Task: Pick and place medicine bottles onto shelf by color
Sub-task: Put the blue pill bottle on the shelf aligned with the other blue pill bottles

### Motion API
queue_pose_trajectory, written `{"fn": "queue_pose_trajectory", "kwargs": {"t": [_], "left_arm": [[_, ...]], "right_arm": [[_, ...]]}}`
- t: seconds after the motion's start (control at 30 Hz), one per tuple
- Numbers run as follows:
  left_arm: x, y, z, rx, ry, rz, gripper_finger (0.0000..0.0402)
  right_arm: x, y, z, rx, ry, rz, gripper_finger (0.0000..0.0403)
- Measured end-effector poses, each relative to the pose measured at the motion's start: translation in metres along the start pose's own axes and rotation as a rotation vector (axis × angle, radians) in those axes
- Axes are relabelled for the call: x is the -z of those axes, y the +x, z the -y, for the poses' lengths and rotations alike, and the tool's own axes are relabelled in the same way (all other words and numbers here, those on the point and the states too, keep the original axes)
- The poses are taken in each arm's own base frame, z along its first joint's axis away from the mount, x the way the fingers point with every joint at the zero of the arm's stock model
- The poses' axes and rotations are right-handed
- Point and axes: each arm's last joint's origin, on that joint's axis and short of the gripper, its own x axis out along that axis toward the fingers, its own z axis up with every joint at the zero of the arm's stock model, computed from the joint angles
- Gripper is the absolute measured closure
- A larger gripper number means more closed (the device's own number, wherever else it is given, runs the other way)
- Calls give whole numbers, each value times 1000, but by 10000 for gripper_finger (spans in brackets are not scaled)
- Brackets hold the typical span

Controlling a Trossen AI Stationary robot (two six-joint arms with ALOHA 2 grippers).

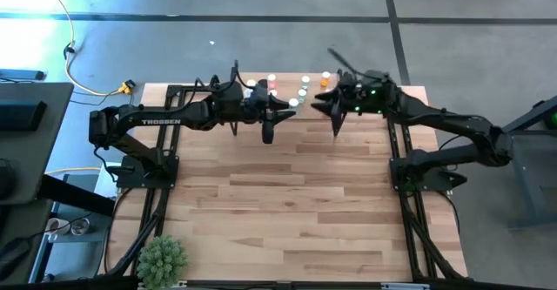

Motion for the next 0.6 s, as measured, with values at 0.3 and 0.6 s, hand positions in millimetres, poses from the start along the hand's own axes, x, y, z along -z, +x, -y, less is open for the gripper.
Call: {"fn": "queue_pose_trajectory", "kwargs": {"t": [0.3,0.6], "left_arm": [[6,1,0,-33,36,-45,310],[22,14,0,-27,31,-102,310]], "right_arm": [[-38,-27,-9,-80,-211,353,215],[-44,-27,-21,-183,-266,448,215]]}}
